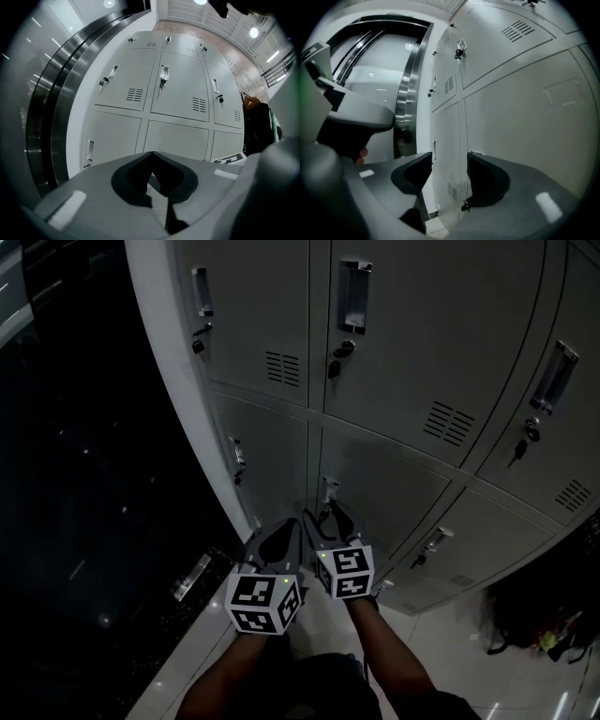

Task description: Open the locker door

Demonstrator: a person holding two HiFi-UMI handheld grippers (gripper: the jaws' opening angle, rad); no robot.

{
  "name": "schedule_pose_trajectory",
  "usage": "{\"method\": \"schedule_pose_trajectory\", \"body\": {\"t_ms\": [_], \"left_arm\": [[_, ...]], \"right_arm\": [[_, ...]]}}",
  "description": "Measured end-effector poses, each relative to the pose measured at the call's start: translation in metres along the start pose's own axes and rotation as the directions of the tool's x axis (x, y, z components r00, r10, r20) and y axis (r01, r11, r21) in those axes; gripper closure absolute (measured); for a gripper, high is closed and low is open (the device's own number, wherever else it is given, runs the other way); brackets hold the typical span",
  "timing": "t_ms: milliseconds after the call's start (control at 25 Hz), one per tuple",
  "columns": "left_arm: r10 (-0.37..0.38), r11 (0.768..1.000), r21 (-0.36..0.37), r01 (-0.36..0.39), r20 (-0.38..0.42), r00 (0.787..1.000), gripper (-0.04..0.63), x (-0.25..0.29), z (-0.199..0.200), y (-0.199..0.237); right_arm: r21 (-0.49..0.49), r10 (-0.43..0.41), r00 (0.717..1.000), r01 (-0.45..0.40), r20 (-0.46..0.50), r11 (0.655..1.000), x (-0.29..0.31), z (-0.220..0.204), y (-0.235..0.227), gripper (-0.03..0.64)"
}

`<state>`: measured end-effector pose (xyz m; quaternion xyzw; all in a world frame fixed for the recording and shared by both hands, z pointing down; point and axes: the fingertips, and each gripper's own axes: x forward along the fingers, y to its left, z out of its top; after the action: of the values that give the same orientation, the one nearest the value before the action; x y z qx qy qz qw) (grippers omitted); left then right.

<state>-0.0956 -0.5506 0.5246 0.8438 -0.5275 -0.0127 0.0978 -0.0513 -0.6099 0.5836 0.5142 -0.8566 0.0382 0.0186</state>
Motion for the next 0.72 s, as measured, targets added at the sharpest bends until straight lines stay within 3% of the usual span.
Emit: {"method": "schedule_pose_trajectory", "body": {"t_ms": [720], "left_arm": [[-0.023, 1.000, -0.002, 0.023, 0.009, 1.000, 0.589, 0.019, -0.024, 0.034]], "right_arm": [[0.045, -0.104, 0.994, 0.104, -0.017, 0.994, 0.061, -0.040, -0.037, 0.387]]}}
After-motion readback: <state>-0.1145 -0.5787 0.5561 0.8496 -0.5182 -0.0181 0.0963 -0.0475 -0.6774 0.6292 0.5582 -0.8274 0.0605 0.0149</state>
